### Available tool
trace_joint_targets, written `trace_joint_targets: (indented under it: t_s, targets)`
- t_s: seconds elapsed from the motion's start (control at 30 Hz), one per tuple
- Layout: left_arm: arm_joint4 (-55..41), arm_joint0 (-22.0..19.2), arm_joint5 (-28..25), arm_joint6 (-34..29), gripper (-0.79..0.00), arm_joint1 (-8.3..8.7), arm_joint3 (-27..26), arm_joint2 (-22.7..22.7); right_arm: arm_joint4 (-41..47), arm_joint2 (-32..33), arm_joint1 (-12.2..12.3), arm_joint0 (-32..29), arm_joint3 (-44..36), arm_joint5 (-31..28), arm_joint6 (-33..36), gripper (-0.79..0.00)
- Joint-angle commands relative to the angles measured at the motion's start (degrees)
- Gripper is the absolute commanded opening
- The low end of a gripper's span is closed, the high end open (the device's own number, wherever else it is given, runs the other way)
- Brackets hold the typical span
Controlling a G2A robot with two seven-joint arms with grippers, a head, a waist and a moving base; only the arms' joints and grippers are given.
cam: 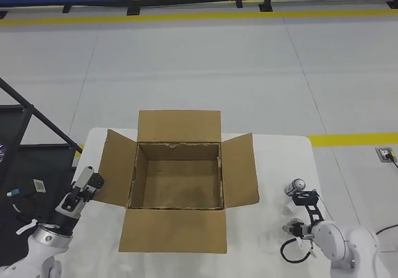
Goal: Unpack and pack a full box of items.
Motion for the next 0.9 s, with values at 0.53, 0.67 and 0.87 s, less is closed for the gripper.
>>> trace_joint_targets:
  t_s: [0.53, 0.67, 0.87]
  targets:
    - [0.0, 0.0, 0.0, 0.0, 0.0, 0.0, 0.0, 0.0, 1.8, 1.0, 0.8, 0.5, -4.4, -0.3, 1.4, -0.785]
    - [0.0, 0.0, 0.0, 0.0, 0.0, 0.0, 0.0, 0.0, 3.6, 3.2, 1.0, -0.6, -12.4, 1.6, 1.4, -0.785]
    - [0.0, 0.0, 0.0, 0.0, 0.0, 0.0, 0.0, 0.0, 8.8, 4.1, 0.9, 0.5, -25.5, 6.7, 1.4, -0.785]
